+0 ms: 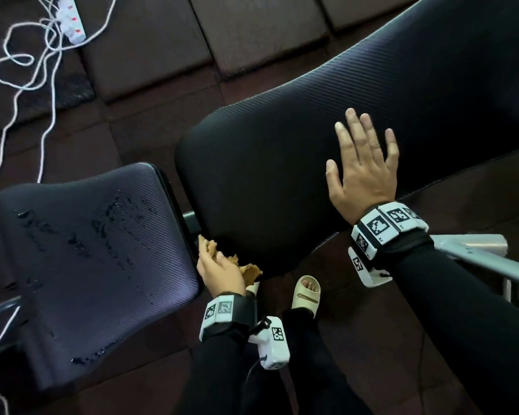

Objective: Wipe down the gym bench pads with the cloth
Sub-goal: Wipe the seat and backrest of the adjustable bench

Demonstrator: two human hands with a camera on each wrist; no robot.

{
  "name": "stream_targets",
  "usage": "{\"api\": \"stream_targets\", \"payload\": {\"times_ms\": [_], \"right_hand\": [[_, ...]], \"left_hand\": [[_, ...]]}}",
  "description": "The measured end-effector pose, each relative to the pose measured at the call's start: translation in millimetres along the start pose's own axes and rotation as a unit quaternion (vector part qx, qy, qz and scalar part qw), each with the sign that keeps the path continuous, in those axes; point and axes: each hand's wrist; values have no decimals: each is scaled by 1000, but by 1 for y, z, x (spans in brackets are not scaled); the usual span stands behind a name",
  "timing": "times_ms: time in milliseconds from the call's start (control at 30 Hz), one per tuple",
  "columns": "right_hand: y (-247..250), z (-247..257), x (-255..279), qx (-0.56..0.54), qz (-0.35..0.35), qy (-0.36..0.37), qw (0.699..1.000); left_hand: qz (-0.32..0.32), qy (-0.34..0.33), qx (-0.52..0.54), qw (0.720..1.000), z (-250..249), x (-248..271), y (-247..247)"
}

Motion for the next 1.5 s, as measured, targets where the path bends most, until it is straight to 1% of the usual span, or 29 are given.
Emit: {"api": "stream_targets", "payload": {"times_ms": [67, 100, 167, 200, 233, 267, 300, 333, 367, 433, 467, 533, 600, 633, 700, 733, 833, 933, 1033, 1067, 1133, 1233, 1333, 1433, 1500], "right_hand": [[8, -1, 10, 0, 7, -7, 1000], [13, -2, 18, 3, 9, -9, 1000], [20, -6, 35, 10, 12, -9, 1000], [23, -8, 43, 15, 14, -8, 1000], [25, -10, 49, 19, 15, -7, 1000], [27, -12, 54, 22, 13, -6, 1000], [27, -13, 58, 23, 9, -5, 1000], [28, -14, 60, 22, 7, -6, 1000], [28, -14, 62, 20, 5, -8, 1000], [28, -11, 64, 17, 4, -22, 1000], [28, -9, 64, 17, 5, -30, 999], [27, -3, 65, 18, 11, -40, 999], [27, 2, 67, 20, 17, -48, 999], [27, 5, 67, 19, 15, -54, 998], [25, 14, 67, 10, 6, -69, 998], [23, 20, 67, 2, 2, -75, 997], [19, 44, 67, -17, 8, -86, 996], [11, 74, 66, -19, 65, -58, 996], [-1, 88, 61, 0, 123, -22, 992], [-4, 89, 57, 11, 135, -20, 991], [-7, 87, 48, 32, 130, -26, 991], [-8, 76, 31, 38, 87, -71, 993], [-7, 56, 13, 53, 65, -126, 988], [2, 33, 2, 75, 39, -197, 977], [11, 21, 4, 81, 7, -245, 966]], "left_hand": [[-6, -65, 39, 997, -23, 12, -2], [2, -104, 49, 993, -35, 17, -5], [45, -190, 58, 979, -59, 26, -15], [89, -236, 60, 966, -70, 32, -21], [144, -284, 58, 946, -79, 37, -27], [198, -333, 42, 921, -86, 42, -33], [238, -375, 11, 896, -90, 45, -38], [258, -404, -22, 877, -92, 45, -41], [261, -416, -41, 870, -93, 43, -43], [246, -409, -28, 878, -91, 32, -40], [231, -397, -17, 888, -88, 25, -37], [200, -349, -20, 915, -79, 6, -31], [187, -298, -63, 934, -66, -14, -27], [187, -286, -97, 935, -60, -23, -26], [204, -279, -155, 926, -47, -38, -23], [219, -281, -163, 920, -42, -44, -22], [257, -298, -131, 910, -31, -54, -19], [282, -300, -109, 905, -27, -59, -16], [308, -301, -100, 897, -29, -63, -16], [315, -302, -103, 894, -29, -64, -16], [328, -301, -114, 888, -29, -67, -15], [346, -309, -116, 878, -28, -73, -13], [359, -315, -127, 869, -27, -77, -12], [361, -327, -141, 862, -28, -79, -9], [360, -327, -144, 862, -30, -78, -8]]}}
Point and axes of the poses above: each hand's wrist, its own x-axis away from the middle knuckle, its own y-axis out of the back of the hand, z = x × y, and after that the axes turned 15 degrees about -z, right-handed
